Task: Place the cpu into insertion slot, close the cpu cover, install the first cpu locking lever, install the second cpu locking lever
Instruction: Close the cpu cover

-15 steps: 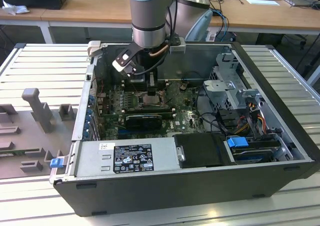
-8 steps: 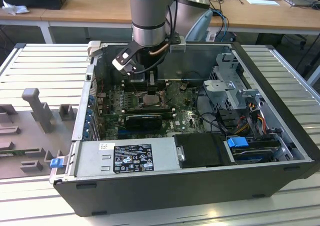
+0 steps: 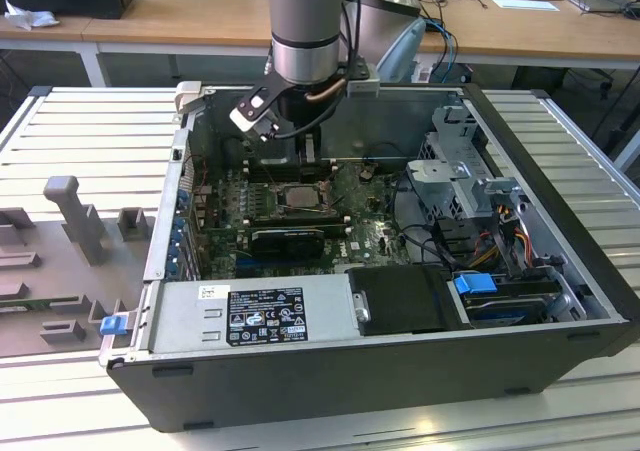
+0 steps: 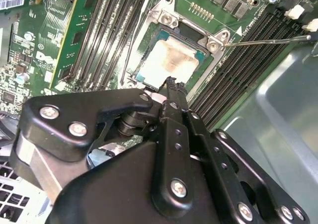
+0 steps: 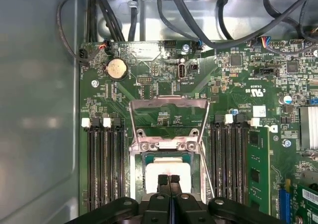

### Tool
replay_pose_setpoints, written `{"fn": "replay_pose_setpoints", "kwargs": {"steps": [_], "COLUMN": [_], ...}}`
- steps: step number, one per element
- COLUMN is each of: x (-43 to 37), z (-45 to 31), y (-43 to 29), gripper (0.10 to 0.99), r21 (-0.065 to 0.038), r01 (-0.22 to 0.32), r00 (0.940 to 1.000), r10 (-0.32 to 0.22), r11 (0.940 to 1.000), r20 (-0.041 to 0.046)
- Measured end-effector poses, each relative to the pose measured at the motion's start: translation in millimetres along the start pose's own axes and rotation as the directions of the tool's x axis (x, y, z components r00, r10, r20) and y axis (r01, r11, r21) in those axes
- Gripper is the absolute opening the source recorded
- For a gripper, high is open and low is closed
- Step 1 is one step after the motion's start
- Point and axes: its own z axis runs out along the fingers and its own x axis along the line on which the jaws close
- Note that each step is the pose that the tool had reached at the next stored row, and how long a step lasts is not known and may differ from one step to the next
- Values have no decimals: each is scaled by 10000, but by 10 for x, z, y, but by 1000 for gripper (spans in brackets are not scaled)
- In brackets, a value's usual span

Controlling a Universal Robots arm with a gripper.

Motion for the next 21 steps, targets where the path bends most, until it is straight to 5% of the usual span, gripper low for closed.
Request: {"fn": "replay_pose_setpoints", "kwargs": {"steps": [21], "x": [2], "z": [-83], "y": [24], "gripper": [106], "r21": [0], "r01": [-1], "r00": [10000], "r10": [1], "r11": [10000], "r20": [0]}}
